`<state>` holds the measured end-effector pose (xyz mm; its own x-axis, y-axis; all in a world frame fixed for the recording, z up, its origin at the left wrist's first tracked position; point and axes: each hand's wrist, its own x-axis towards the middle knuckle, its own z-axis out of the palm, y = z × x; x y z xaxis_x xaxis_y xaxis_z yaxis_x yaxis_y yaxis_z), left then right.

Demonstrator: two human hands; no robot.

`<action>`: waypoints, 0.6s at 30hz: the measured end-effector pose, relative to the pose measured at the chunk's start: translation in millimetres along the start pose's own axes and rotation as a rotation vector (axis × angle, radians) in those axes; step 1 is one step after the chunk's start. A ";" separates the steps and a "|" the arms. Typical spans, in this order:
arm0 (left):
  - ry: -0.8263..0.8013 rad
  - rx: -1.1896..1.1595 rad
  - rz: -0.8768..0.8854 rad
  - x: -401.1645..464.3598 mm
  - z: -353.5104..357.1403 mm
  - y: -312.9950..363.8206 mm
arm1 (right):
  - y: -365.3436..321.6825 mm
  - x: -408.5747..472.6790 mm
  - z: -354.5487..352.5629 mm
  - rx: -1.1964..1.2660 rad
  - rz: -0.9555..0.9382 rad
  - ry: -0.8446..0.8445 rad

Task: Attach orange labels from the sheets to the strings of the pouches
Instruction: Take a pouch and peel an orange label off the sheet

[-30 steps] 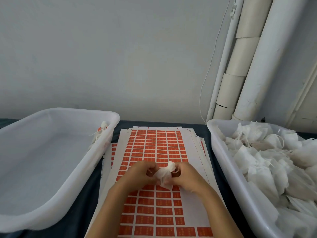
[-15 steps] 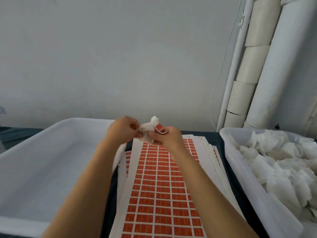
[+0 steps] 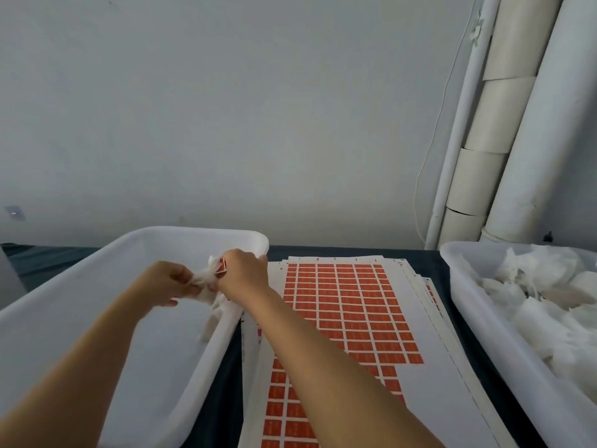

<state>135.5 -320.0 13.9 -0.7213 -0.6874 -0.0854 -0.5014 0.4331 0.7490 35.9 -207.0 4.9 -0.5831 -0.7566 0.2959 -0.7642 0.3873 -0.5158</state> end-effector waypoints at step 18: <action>0.074 0.216 -0.168 35.3 31.1 -7.1 | 4.6 15.1 -7.8 0.120 0.012 -0.181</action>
<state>98.8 -329.2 -14.8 -0.5864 -0.7973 -0.1426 -0.7072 0.4181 0.5701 21.5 -212.5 13.2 -0.5250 -0.8385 0.1459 -0.7130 0.3397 -0.6134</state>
